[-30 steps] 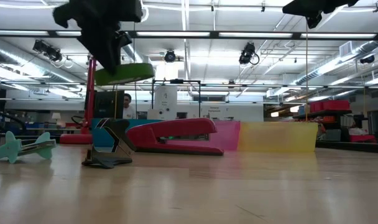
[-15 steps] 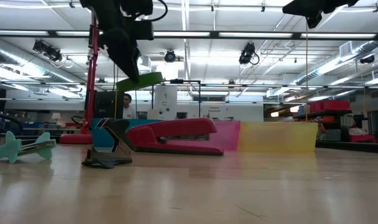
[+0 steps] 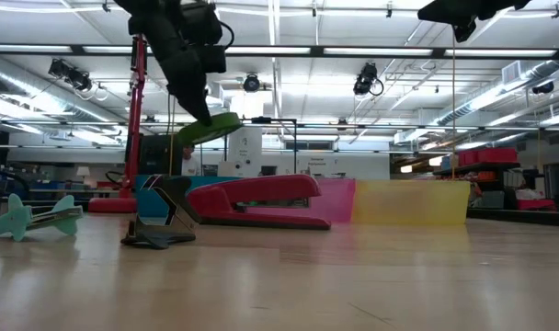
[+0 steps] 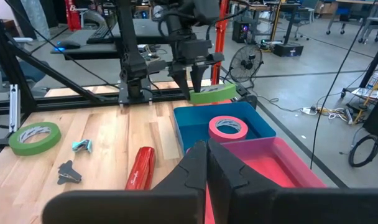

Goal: Pick and place Stapler, Stapler remover, tape
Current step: Put the green tape into the blue bin

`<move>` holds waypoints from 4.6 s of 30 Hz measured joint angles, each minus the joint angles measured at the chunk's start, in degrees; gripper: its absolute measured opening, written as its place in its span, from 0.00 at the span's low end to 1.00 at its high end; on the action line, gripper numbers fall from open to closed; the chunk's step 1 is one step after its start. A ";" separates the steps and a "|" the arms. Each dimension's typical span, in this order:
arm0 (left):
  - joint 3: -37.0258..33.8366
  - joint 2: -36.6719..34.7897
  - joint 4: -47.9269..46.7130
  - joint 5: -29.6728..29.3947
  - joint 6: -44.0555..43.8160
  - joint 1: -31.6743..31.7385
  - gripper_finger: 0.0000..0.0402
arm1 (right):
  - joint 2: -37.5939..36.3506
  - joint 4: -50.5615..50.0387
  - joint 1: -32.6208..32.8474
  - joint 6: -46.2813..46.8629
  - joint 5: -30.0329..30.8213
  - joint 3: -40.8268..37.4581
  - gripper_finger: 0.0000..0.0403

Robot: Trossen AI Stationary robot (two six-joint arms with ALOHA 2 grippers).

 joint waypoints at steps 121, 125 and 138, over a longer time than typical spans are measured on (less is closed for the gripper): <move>-0.04 -1.69 -10.97 -6.13 -24.24 -56.67 0.68 | 0.04 -0.01 0.01 0.00 -0.01 0.00 0.02; -0.04 -1.67 -10.96 -8.18 -27.27 -60.21 0.68 | 0.04 -0.02 0.00 0.00 0.00 0.00 0.02; -0.04 -1.54 -8.44 -12.58 -34.53 -67.02 0.68 | 0.04 -0.01 0.01 0.00 0.00 0.00 0.02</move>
